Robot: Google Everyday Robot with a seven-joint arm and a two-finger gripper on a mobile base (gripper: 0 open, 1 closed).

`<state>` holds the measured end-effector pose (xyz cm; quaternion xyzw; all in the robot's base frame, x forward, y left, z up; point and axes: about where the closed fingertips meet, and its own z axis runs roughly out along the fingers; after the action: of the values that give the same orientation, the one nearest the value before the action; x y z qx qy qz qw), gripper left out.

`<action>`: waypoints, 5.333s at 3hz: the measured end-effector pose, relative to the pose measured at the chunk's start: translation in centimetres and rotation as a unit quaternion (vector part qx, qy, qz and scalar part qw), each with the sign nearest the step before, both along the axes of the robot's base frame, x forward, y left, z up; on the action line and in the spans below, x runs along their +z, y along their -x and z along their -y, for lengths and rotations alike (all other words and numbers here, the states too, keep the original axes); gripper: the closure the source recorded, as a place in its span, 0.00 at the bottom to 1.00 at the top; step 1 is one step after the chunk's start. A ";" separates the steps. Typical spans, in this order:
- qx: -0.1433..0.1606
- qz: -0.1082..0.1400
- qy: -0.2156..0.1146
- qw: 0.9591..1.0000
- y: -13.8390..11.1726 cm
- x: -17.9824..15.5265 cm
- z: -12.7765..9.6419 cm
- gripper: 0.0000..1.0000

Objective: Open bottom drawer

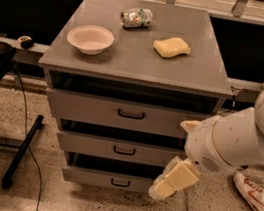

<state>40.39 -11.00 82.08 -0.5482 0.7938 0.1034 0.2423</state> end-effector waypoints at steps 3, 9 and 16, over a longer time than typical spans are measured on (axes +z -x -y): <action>0.004 -0.110 -0.067 0.992 -0.6 -19.0 7.0 0.00; 0.066 -0.003 -0.169 0.983 -6.7 -36.6 -4.4 0.00; 0.139 0.091 -0.097 0.981 -14.4 -50.9 3.7 0.00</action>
Offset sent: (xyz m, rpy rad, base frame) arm 0.0028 -0.1030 -0.2950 0.0720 0.3828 -0.1268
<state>54.78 -14.70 31.14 -0.6344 0.6703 0.1624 0.3491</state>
